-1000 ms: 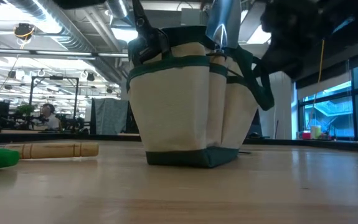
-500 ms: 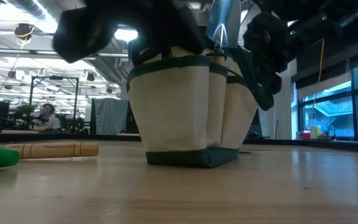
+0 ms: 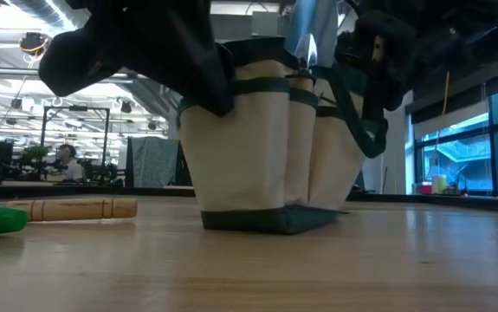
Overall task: Pick & Place Garden tools in Gardening bag
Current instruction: Adjust the green gardening bag, then put the green fruit pruner into the green gardening bag
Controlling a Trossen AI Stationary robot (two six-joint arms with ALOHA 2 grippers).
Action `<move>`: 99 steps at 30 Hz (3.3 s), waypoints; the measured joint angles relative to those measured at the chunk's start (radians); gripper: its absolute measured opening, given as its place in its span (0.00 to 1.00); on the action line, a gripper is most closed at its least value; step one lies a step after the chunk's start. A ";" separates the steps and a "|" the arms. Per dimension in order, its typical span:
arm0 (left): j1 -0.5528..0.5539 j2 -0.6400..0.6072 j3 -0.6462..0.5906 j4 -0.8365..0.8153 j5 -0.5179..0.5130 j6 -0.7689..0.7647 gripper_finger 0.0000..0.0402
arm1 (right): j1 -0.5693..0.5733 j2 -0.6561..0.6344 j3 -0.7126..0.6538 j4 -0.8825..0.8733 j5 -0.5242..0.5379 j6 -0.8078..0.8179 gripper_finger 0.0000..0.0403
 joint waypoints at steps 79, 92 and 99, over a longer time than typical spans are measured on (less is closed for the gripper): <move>0.705 -0.427 0.000 -0.154 0.670 1.291 0.01 | 0.264 -0.381 0.001 -0.128 0.321 0.080 0.41; 0.952 -0.269 0.000 -0.174 1.121 1.841 0.05 | 0.130 -0.381 0.001 -0.142 0.353 0.216 0.42; 0.899 -0.156 0.000 -0.137 1.079 2.053 0.22 | 0.117 -0.381 0.001 -0.143 0.359 0.209 0.42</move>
